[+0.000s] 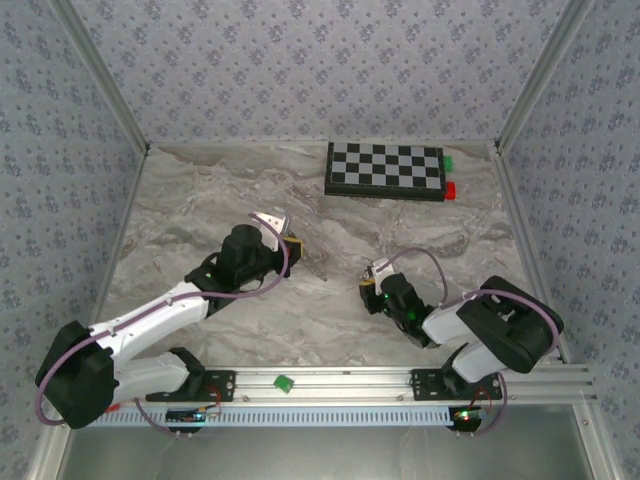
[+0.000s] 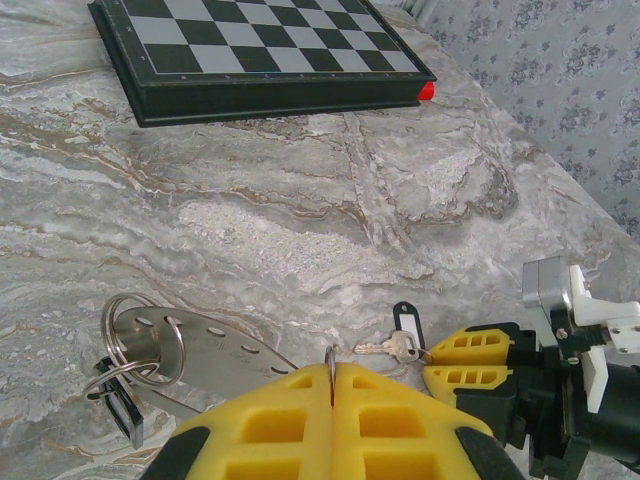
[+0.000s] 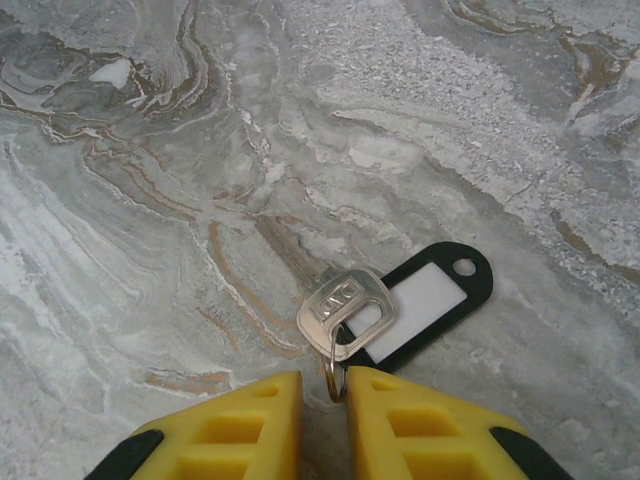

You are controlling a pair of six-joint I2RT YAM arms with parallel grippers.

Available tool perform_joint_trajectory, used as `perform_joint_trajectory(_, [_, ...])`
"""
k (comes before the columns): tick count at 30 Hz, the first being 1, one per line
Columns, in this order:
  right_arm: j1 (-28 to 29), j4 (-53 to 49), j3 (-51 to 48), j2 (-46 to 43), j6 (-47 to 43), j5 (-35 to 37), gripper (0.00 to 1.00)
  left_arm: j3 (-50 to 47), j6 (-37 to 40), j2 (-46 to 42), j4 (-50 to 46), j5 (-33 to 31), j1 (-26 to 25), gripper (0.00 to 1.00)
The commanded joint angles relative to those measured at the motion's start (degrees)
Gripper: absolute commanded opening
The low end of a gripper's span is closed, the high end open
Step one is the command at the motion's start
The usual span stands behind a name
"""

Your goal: Put the keys on the keyring

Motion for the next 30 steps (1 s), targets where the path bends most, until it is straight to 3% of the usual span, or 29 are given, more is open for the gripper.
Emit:
perform_joint_trajectory(1, [0.1,0.2,0.5,1.3,-1.0,0.1,0.16,1.0,0.1,-0.5,1.9,1.0,-0.1,0.00])
perform_joint_trajectory(7, [0.1,-3.9,1.9,-0.5,-0.9,0.5,0.00,1.0,0.1,-0.8,1.8,0.9,-0.1,0.00])
perform_joint_trajectory(20, [-2.2,-29.2,5.8,-21.4,-1.7,-4.9,0.00,0.9,0.2,-0.9,1.7,0.9,-0.2,0.00])
perform_joint_trajectory(30, [-9.1,-44.2,11.6,-37.2,-6.9,-18.8,0.00,1.3,2.7,0.4,2.6,3.4,-0.3,0.00])
